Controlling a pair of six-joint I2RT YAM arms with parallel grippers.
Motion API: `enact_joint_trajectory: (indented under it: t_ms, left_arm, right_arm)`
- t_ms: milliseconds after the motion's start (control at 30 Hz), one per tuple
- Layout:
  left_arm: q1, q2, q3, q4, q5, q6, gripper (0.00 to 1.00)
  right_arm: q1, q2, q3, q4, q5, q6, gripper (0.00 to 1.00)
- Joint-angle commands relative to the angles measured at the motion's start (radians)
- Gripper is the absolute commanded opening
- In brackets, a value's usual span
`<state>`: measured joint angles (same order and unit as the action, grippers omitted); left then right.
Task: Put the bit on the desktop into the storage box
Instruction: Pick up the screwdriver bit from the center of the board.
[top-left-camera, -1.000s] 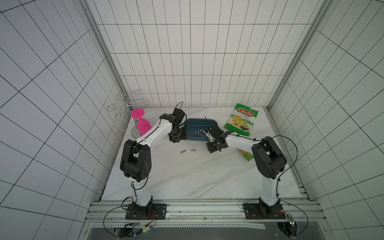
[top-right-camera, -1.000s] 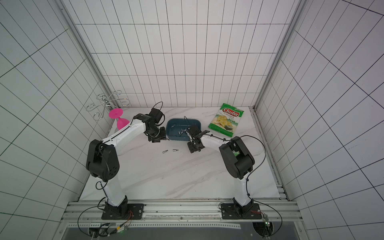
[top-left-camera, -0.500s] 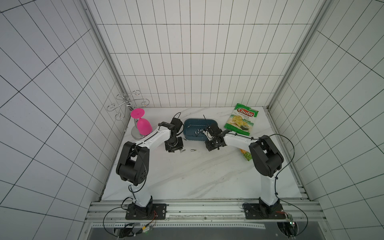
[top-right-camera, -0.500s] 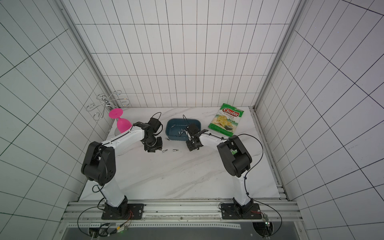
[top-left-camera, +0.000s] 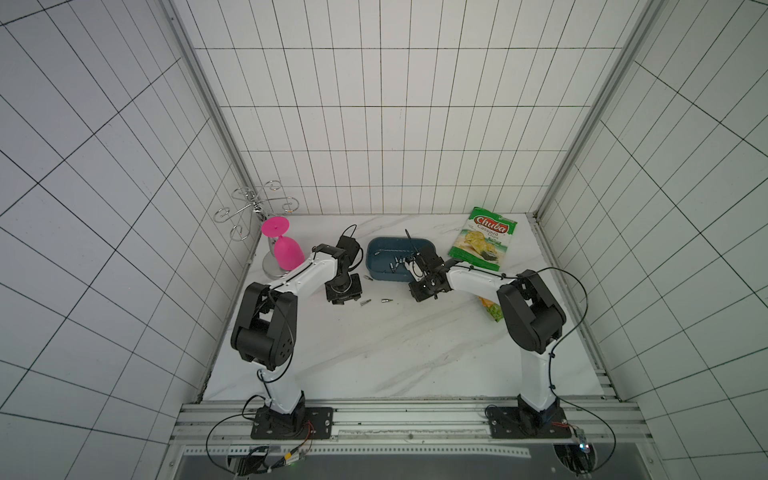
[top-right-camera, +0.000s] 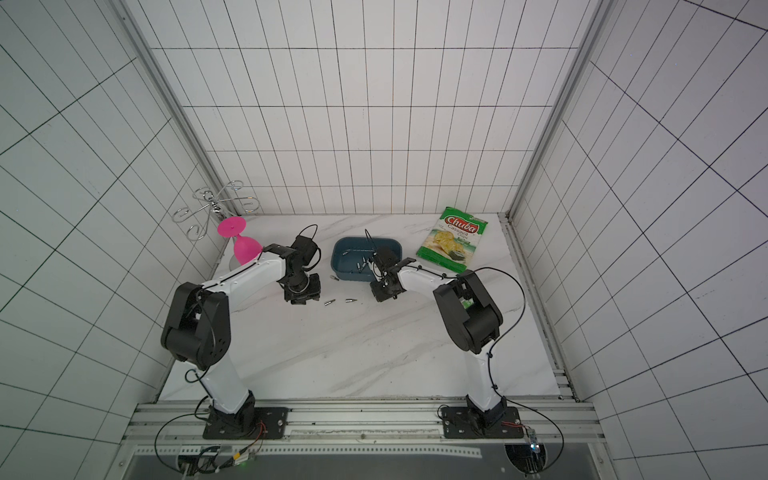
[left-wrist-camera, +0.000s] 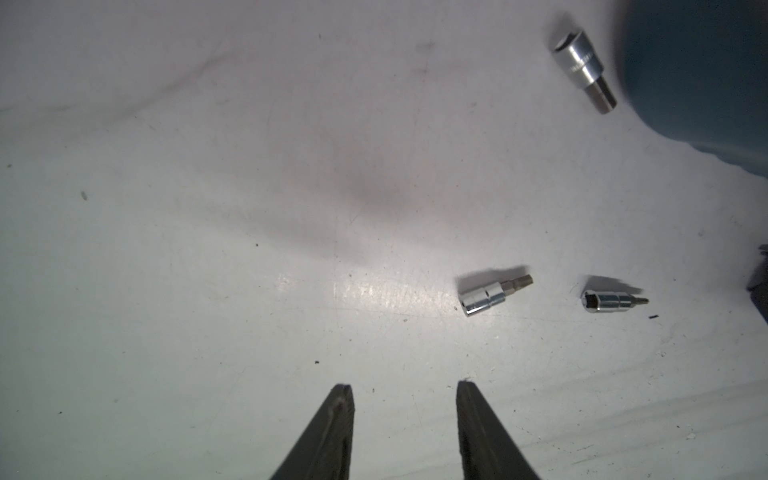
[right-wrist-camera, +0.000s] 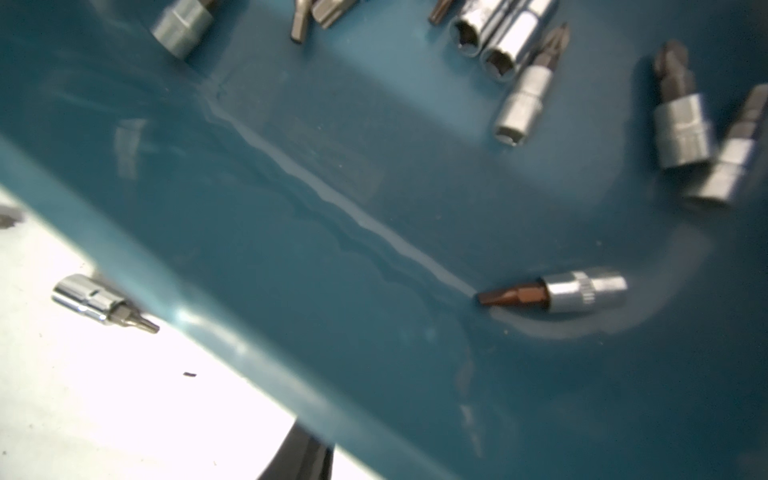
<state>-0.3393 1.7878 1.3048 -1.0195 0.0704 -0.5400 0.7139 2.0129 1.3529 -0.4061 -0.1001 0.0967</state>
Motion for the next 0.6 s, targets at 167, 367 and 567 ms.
enact_joint_trajectory:
  t_ms: [167,367,567]
  left_arm:
    - [0.003,0.046,0.020,0.018,-0.021,0.029,0.45]
    - [0.003,0.070,0.034,0.027,-0.015,0.036,0.45]
    - [0.002,0.091,0.054,0.029,-0.011,0.057,0.45]
  right_arm:
    - [0.006,0.025,-0.016,-0.088,-0.038,-0.017,0.27]
    - [0.005,0.006,-0.037,-0.105,-0.030,-0.022,0.23]
    - [0.007,0.001,-0.037,-0.130,-0.032,-0.032,0.22]
